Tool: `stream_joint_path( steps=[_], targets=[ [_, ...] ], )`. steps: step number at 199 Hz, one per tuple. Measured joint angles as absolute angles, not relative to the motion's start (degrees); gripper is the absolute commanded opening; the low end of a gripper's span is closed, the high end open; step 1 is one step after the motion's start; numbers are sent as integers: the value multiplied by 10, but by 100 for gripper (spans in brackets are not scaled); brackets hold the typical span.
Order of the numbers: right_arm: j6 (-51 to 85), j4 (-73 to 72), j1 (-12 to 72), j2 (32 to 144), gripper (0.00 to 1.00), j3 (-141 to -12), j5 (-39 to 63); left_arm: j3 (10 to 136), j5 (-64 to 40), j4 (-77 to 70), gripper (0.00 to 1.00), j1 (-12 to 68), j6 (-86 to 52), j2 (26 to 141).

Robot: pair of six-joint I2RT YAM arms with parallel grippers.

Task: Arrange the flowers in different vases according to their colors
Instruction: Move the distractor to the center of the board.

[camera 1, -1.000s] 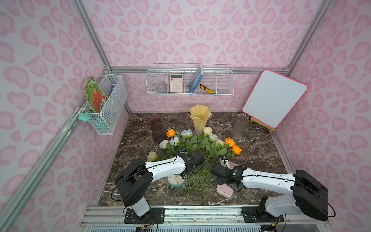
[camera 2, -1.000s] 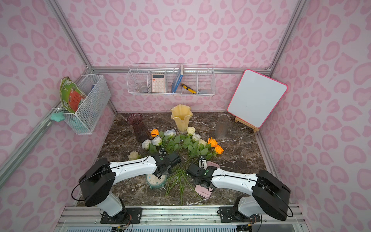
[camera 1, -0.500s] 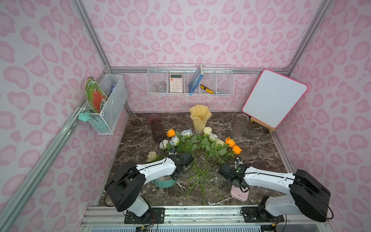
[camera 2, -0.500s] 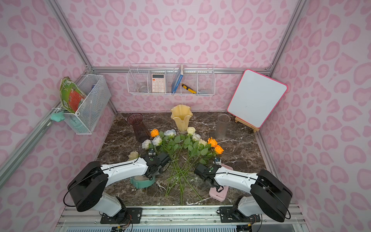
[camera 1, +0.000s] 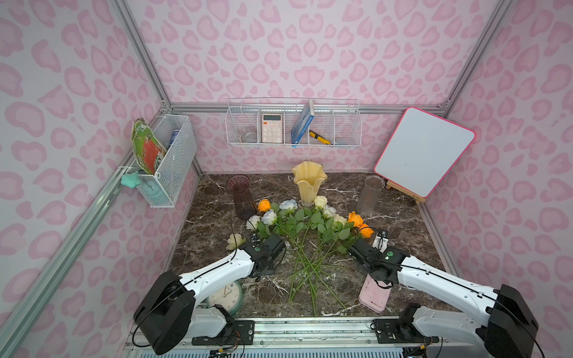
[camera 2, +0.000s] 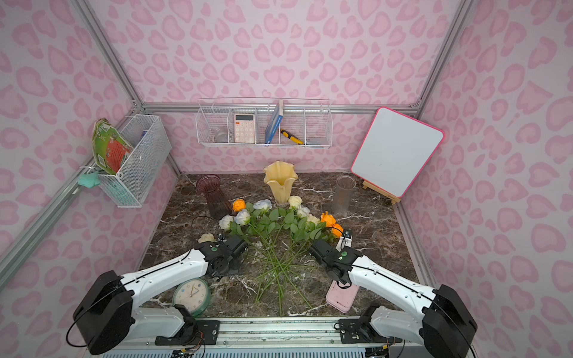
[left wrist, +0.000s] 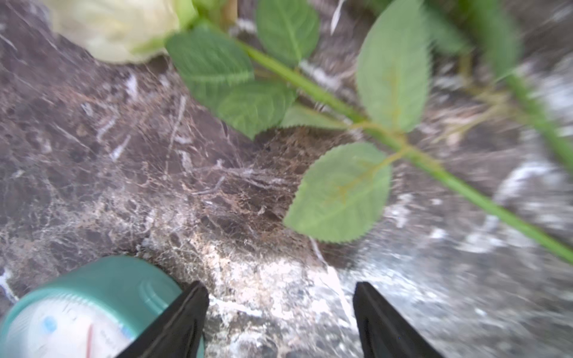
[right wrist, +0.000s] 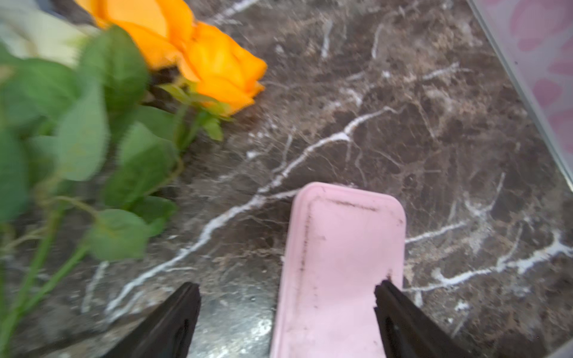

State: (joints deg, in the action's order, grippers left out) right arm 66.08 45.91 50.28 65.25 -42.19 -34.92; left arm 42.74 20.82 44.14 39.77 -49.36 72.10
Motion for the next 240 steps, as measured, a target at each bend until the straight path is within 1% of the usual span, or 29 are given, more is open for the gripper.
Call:
stream_joint_path(
  steps=[14,22,30,39,43,49,61,71,78,85,105,122,146,180,191,199,211,226,240],
  targets=[
    [658,457,535,643,88,-436,-351,443,209,452,76,415,-494,671],
    [658,456,557,639,85,-441,-350,454,208,457,69,428,-497,642],
    [666,455,583,632,79,-441,-346,463,205,460,63,442,-502,620],
    [682,452,618,623,71,-434,-339,465,200,464,52,458,-510,602],
    [690,450,631,618,70,-429,-336,463,196,466,50,465,-515,597],
    [706,448,653,608,62,-418,-329,458,188,469,48,474,-526,592],
    [739,437,697,585,40,-389,-315,433,168,470,27,490,-548,584],
    [769,421,727,564,22,-360,-302,405,152,465,12,507,-579,577],
    [787,409,743,553,12,-342,-292,386,145,460,1,522,-592,572],
    [806,398,758,546,8,-326,-283,367,133,452,0,540,-614,568],
    [851,373,789,557,7,-296,-258,336,126,437,0,589,-672,563],
    [882,368,796,587,5,-291,-243,314,126,419,0,606,-710,562],
    [914,367,798,599,5,-278,-233,268,118,394,0,609,-751,545],
    [955,383,797,580,3,-231,-217,202,123,390,0,610,-806,489],
    [973,387,788,573,4,-217,-222,188,137,397,0,609,-822,460],
    [979,385,779,566,6,-209,-226,178,150,402,0,608,-832,440],
    [988,380,759,559,8,-202,-237,164,167,419,0,597,-847,402],
    [987,379,716,554,11,-199,-246,150,188,454,0,572,-864,349],
    [974,397,676,560,13,-209,-248,140,202,493,0,547,-872,291]
  ],
)
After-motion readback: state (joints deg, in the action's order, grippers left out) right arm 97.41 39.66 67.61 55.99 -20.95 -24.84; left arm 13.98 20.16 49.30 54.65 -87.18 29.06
